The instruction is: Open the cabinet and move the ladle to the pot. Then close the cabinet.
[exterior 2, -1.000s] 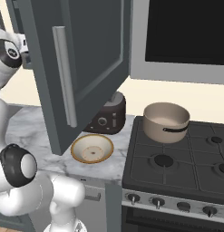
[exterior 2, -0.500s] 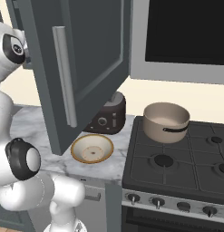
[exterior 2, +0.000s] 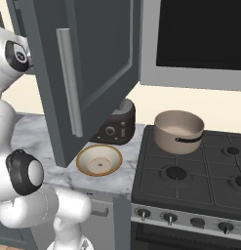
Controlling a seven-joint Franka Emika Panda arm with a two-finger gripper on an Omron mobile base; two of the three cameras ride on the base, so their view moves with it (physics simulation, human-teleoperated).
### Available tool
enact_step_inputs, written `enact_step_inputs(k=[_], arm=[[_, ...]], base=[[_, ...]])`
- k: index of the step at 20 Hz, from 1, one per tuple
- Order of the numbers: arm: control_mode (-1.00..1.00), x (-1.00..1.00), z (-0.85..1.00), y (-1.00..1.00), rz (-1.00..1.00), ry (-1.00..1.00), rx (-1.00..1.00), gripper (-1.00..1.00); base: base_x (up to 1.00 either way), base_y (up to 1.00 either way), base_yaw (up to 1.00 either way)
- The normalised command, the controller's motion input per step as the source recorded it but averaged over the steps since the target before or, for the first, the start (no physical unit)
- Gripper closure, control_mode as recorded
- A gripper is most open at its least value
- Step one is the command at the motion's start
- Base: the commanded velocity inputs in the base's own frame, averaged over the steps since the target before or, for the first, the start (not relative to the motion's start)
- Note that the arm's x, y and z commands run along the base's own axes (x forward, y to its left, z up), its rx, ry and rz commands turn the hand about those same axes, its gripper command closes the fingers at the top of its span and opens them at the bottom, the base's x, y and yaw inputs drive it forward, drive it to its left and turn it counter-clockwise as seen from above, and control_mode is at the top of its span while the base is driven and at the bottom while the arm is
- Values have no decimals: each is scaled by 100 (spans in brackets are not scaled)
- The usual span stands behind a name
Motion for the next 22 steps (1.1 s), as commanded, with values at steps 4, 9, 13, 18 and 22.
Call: enact_step_inputs(k=[4,9,13,18,22], arm=[[-100,10,0,0,0,4,0,-100],[-100,16,-1,0,0,3,0,-100],[-100,15,-3,0,0,2,0,-100],[-100,18,-6,0,0,1,0,-100],[-100,19,-10,0,0,0,0,-100]], base=[[0,0,0],[0,0,0],[0,0,0],[0,0,0],[0,0,0]])
